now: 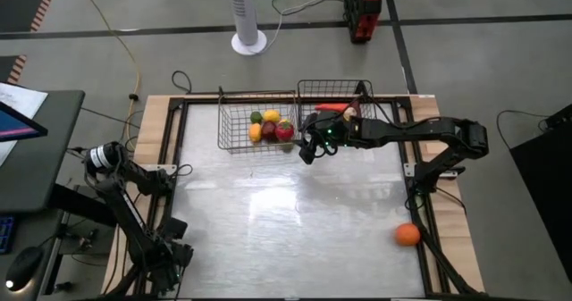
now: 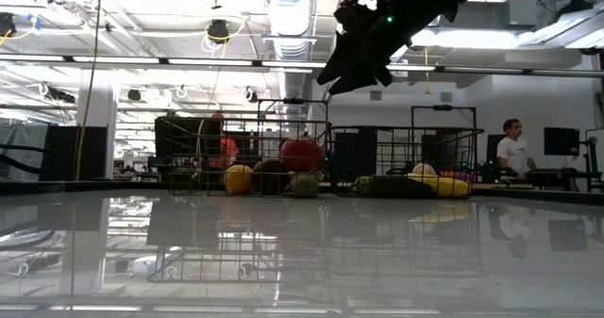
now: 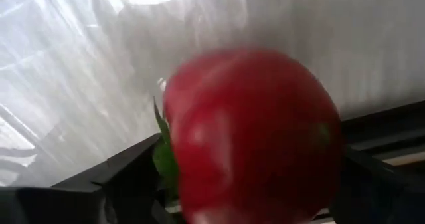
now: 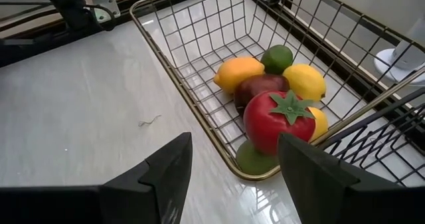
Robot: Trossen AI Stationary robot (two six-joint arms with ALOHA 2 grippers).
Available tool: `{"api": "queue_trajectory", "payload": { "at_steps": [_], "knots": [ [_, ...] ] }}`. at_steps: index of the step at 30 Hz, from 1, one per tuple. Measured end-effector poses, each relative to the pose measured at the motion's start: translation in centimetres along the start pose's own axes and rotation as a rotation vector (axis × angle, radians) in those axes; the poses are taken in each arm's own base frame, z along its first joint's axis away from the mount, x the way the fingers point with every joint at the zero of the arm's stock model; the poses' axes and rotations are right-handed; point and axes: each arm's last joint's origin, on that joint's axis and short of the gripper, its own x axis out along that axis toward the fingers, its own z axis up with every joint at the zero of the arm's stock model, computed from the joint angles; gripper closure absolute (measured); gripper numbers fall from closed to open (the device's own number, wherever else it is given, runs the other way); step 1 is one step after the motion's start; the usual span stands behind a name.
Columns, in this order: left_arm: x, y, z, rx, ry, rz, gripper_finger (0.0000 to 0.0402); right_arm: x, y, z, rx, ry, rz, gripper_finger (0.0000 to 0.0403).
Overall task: Sort produce into baskets
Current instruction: Put the tomato into the left wire basket
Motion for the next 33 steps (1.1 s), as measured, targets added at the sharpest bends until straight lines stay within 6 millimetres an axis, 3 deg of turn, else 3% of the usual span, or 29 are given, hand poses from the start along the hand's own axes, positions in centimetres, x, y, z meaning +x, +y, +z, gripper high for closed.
{"api": "queue_trajectory", "payload": {
  "at_steps": [9, 16, 23, 29, 33],
  "knots": [
    [-0.2, 0.8, 0.8, -0.048, -0.072, 0.053, 0.016, 0.0, 0.0, -0.1, 0.003, 0.009, -0.002, 0.0154],
    [-1.9, 2.7, 1.5, -0.077, -0.253, 0.192, 0.0145, -0.2, 0.2, -1.0, 0.019, 0.106, 0.024, 0.0154],
    [-6.1, 8.2, 1.8, -0.181, -0.5, 0.431, 0.0146, -1.1, 2.4, -3.2, 0.019, 0.294, 0.084, 0.0154],
    [-8.8, 14.4, 2.3, -0.332, -0.586, 0.655, 0.0146, -3.1, 5.3, -5.6, -0.074, 0.472, 0.131, 0.0154],
    [-10.3, 18.5, 2.8, -0.408, -0.618, 0.713, 0.0145, -4.6, 7.0, -7.0, -0.111, 0.554, 0.118, 0.0154]
  ]
}}
